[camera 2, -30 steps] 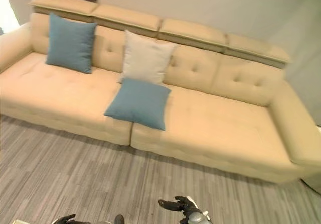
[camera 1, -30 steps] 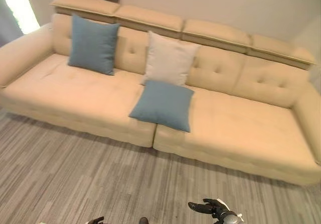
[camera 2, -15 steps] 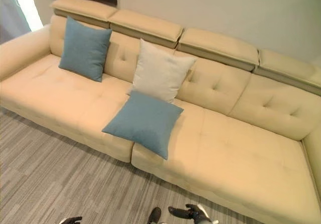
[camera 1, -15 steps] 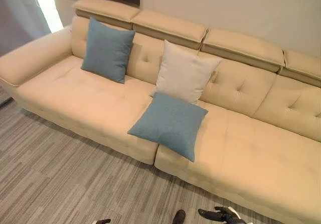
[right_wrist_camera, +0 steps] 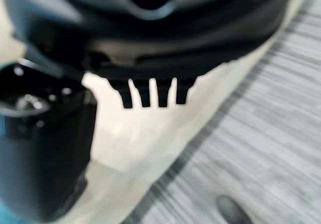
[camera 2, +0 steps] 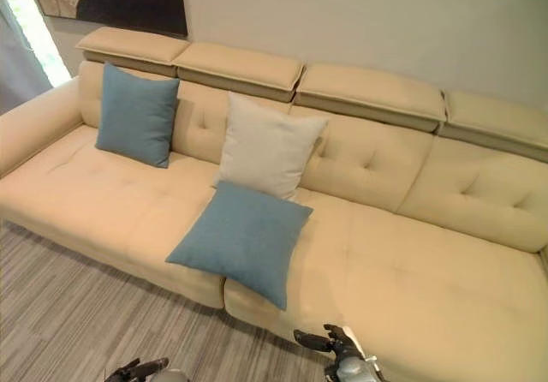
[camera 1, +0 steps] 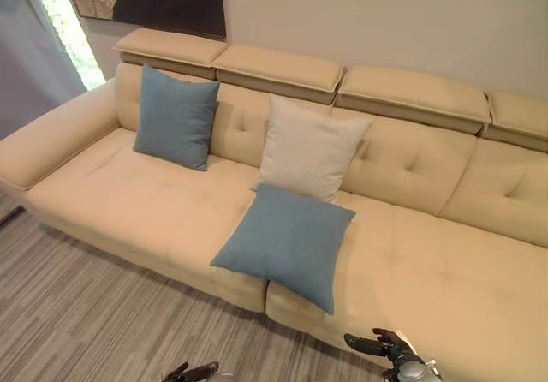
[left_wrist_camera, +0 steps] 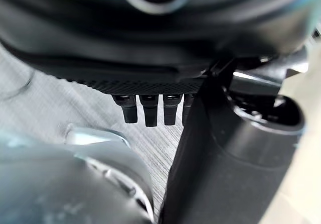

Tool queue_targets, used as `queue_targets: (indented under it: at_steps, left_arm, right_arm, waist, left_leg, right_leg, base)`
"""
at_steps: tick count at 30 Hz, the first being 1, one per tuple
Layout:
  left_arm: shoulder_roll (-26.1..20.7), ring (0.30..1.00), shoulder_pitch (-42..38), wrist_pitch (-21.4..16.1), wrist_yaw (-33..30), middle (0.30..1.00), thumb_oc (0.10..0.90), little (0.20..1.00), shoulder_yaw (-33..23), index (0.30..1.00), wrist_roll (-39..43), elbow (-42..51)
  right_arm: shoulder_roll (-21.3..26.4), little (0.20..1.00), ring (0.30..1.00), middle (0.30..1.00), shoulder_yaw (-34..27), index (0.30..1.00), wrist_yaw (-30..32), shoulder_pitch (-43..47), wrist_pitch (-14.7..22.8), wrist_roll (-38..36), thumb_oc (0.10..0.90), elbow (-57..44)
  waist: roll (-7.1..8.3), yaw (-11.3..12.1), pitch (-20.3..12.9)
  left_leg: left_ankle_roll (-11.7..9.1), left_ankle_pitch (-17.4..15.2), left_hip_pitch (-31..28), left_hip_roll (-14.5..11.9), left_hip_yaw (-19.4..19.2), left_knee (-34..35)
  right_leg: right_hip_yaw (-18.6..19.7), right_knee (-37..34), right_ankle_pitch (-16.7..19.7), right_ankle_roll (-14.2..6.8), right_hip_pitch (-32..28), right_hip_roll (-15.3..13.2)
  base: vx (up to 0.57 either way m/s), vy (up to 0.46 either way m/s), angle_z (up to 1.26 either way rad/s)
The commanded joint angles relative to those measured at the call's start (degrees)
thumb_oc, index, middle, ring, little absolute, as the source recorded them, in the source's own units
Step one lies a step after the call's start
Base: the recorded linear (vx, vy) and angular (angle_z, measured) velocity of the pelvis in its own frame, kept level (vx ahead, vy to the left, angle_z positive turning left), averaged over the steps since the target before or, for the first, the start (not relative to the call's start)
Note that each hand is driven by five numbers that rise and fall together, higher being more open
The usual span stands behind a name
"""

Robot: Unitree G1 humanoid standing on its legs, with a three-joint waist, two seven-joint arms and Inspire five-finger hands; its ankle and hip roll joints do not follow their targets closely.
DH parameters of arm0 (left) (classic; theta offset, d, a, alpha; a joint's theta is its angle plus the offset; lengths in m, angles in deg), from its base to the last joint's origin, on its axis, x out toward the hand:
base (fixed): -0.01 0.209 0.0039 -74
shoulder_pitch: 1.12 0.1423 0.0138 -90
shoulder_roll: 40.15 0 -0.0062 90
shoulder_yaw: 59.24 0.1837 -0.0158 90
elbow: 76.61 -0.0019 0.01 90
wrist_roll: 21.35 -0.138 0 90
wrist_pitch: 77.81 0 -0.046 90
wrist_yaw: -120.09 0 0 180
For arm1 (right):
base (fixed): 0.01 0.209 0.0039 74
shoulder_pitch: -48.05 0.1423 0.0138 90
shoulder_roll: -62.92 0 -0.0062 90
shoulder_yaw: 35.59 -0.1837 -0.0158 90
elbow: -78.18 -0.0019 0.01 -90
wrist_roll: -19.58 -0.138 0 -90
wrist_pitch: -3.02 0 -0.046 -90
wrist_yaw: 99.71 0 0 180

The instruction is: Pick up all the scattered cushions and arrange them neatly on the sofa.

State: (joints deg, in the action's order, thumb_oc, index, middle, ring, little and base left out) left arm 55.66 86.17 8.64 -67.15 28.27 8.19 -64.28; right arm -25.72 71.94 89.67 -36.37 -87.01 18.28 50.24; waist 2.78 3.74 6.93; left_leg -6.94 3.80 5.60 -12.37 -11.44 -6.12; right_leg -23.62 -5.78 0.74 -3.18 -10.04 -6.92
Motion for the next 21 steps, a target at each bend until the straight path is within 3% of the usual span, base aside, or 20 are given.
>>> queue_targets:
  at_steps: [1,3,6,7,8,10,12,18,19,20,21]
  left_arm:
    - [-0.6,0.9,-1.6,-2.0,-3.0,0.9,0.8,0.9,2.3,0.9,3.2,-3.0]
    - [-0.4,0.9,-1.6,-3.0,-4.2,0.9,0.8,0.9,1.2,0.9,5.3,-3.6]
    - [-0.7,0.9,-1.1,-4.6,-6.0,0.9,0.8,0.9,1.8,0.9,3.6,-1.9]
    - [-1.3,0.9,-1.3,-5.5,-7.0,0.9,0.8,0.9,2.8,0.9,2.0,0.2]
    - [-3.4,0.9,-2.3,-7.0,-8.5,0.9,0.8,0.9,4.1,0.9,-1.7,2.8]
    - [-5.0,0.9,-3.0,-7.5,-9.2,0.9,0.8,0.9,4.2,0.9,-3.2,4.3]
    - [-11.5,0.9,-5.1,-9.9,-11.5,0.9,0.8,0.9,3.1,0.9,-7.3,12.1]
    - [-18.2,0.9,-9.0,-11.2,-12.9,0.9,0.8,0.9,3.0,0.9,-12.8,25.2]
    - [-23.3,0.9,-14.1,-11.0,-9.2,0.9,0.8,0.9,5.2,0.9,-13.8,26.4]
    - [-22.6,0.9,-13.5,-11.4,-10.8,0.9,0.8,0.9,3.5,0.9,-14.5,30.6]
    - [-22.3,0.9,-14.7,-10.7,-10.0,0.9,0.8,0.9,5.1,0.9,-14.8,31.8]
  right_arm:
    - [2.5,0.9,0.9,0.9,-0.2,0.9,3.1,3.5,3.3,0.3,0.8,-3.8]
    - [3.0,0.9,0.9,0.9,-1.8,0.9,4.7,3.6,3.9,-0.4,0.8,-5.9]
    - [3.5,0.9,0.9,0.9,-3.3,0.9,6.0,2.6,4.7,-0.3,0.8,-7.7]
    - [4.1,0.9,0.9,0.9,-4.4,0.9,6.8,2.0,5.2,-0.4,0.8,-9.9]
    - [4.8,0.9,0.9,0.9,-6.4,0.9,7.9,1.9,5.8,-0.7,0.8,-12.6]
    - [5.4,0.9,0.9,0.9,-7.4,0.9,8.3,1.7,6.1,-0.4,0.8,-13.7]
    - [8.4,0.9,0.9,0.9,-10.5,0.9,9.2,2.3,6.2,0.1,0.8,-18.5]
    - [8.1,0.9,0.9,0.9,-11.9,0.9,7.2,2.6,7.0,-3.0,0.8,-18.8]
    - [29.7,0.9,0.9,0.9,-10.4,0.9,4.3,16.5,7.6,0.0,0.8,-12.6]
    - [27.5,0.9,0.9,0.9,-13.5,0.9,4.7,5.9,8.4,1.3,0.8,-12.5]
    - [22.6,0.9,0.9,0.9,-15.3,0.9,3.7,5.1,6.9,-6.2,0.8,-11.6]
  waist:
    - [-1.18,2.7,1.4]
    - [-2.31,2.4,1.2]
    - [-3.13,2.2,0.4]
    - [-3.38,1.7,0.2]
    - [-3.34,1.0,0.0]
    - [-2.93,0.9,-0.4]
    - [-2.37,0.3,-1.3]
    - [-1.42,0.4,-3.2]
    - [0.27,2.5,-4.5]
    - [0.17,1.2,-3.9]
    - [0.01,0.5,-4.1]
  left_leg:
    - [-2.5,4.9,0.2,-4.8,12.2,7.9]
    - [-4.4,5.7,-1.8,-6.7,15.3,10.8]
    - [-5.3,5.3,-2.9,-6.5,14.4,10.6]
    - [-4.9,4.1,-3.6,-5.5,13.7,10.1]
    - [-3.9,2.0,-4.3,-2.9,13.5,8.8]
    - [-3.1,0.7,-4.5,-1.5,12.8,8.2]
    - [-1.1,-1.3,-6.0,0.8,8.6,8.8]
    - [0.1,-1.8,-6.0,3.9,5.8,11.1]
    - [-0.6,-1.8,-5.2,4.2,6.5,11.1]
    - [-0.7,-1.9,-4.4,4.4,6.3,11.1]
    - [-0.8,-1.2,-3.3,4.5,6.1,11.1]
  right_leg:
    - [-0.4,1.4,-6.4,-2.1,-1.0,3.2]
    - [1.8,1.4,-7.5,-3.5,-2.8,3.6]
    - [2.2,1.5,-7.3,-4.7,-3.2,2.7]
    - [2.2,1.9,-6.5,-5.5,-3.2,0.9]
    - [3.1,2.9,-4.6,-7.0,-2.0,-2.7]
    - [4.1,3.5,-3.9,-7.6,-1.4,-4.2]
    - [5.2,5.4,-1.3,-9.1,1.8,-7.5]
    - [5.9,3.2,0.8,-10.2,3.0,-9.2]
    - [3.7,1.7,1.4,-10.7,2.0,-9.5]
    - [3.3,1.5,1.7,-10.9,2.5,-9.6]
    - [3.5,1.0,2.3,-11.0,3.6,-9.5]
  base:
    - [0.2,0.179,-0.54]
    - [0.3,0.357,-0.77]
    - [0.15,0.283,-0.44]
    - [0.19,0.609,-0.35]
    - [0.17,0.585,-0.28]
    - [0.09,0.312,-0.16]
    - [0.02,0.307,-0.35]
    - [0.04,0.119,-0.55]
    - [0.07,-0.054,0.09]
    - [0.04,-0.046,0.22]
    - [-0.1,0.028,0.29]
